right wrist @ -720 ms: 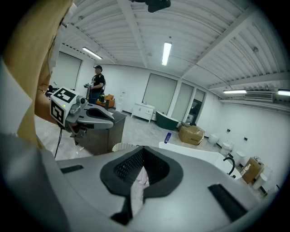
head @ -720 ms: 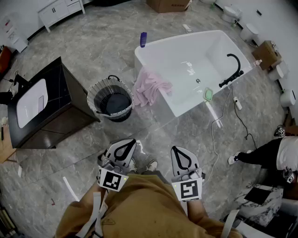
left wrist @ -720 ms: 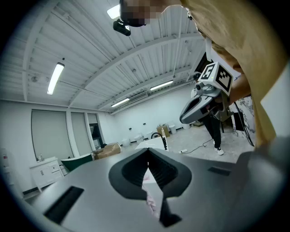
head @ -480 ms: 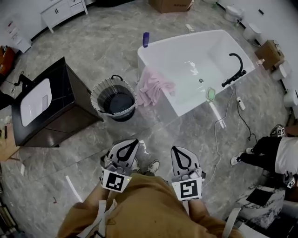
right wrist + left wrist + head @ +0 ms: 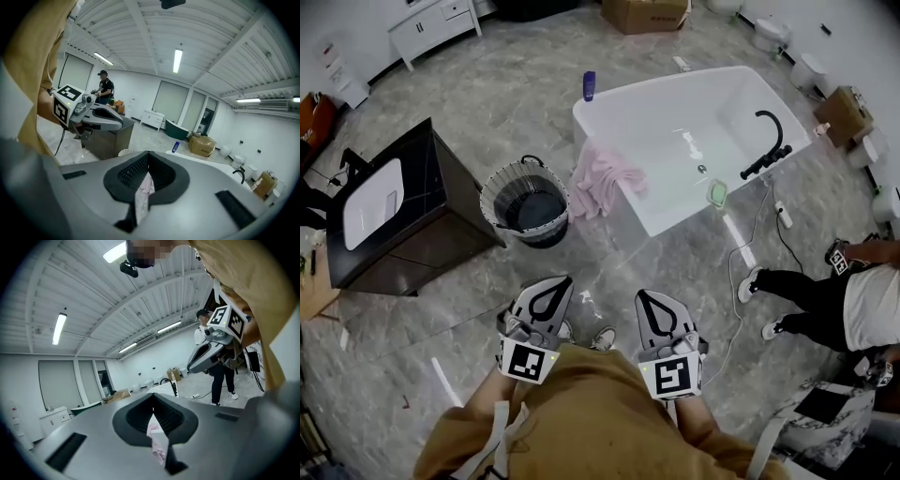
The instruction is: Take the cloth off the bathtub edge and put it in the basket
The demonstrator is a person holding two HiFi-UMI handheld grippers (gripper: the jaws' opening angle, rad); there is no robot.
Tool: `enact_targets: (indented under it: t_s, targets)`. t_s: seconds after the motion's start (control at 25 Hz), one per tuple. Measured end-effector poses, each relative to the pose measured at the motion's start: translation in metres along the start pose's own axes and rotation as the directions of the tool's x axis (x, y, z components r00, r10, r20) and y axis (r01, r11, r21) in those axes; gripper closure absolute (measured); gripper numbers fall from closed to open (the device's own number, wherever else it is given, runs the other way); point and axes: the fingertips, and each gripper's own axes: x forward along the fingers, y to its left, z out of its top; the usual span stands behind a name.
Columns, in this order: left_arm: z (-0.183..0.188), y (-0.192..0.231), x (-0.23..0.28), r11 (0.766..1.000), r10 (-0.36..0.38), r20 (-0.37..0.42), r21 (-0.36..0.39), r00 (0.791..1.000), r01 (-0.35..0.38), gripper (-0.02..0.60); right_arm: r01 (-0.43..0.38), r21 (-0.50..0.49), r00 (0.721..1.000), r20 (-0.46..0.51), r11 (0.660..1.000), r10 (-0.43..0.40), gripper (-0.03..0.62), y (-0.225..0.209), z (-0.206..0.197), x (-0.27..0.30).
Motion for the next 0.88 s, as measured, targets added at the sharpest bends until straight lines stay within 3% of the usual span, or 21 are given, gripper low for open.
enact_targets:
  t_s: [0.24,0.48,0.68,0.88]
  targets:
    - [0.005,-0.009,0.005,0.999,0.03,-0.026,0.02,0.999,-0.029,0.575,-0.011,-0.058,0.999,0.035,0.998,0.013,0.588,-0.01,-0.008,0.006]
    - [-0.019,0.007,0.016,0.999,0.045,-0.066,-0.001,0.997,-0.045,0.575,-0.045,-0.058,0.998,0.042,0.997,0.047,0.588,-0.017,-0.008,0.033]
    - [-0.052,0.031,0.053,0.998,0.021,-0.065,-0.056,0.998,-0.024,0.575,-0.038,-0.058,0.999,-0.015,0.998,0.037,0.588,-0.04,-0.011,0.076]
    - [-0.079,0.084,0.103,0.997,-0.015,-0.042,-0.082,0.999,0.012,0.575,-0.029,-0.054,0.996,-0.09,0.998,0.024,0.588,-0.075,0.005,0.138]
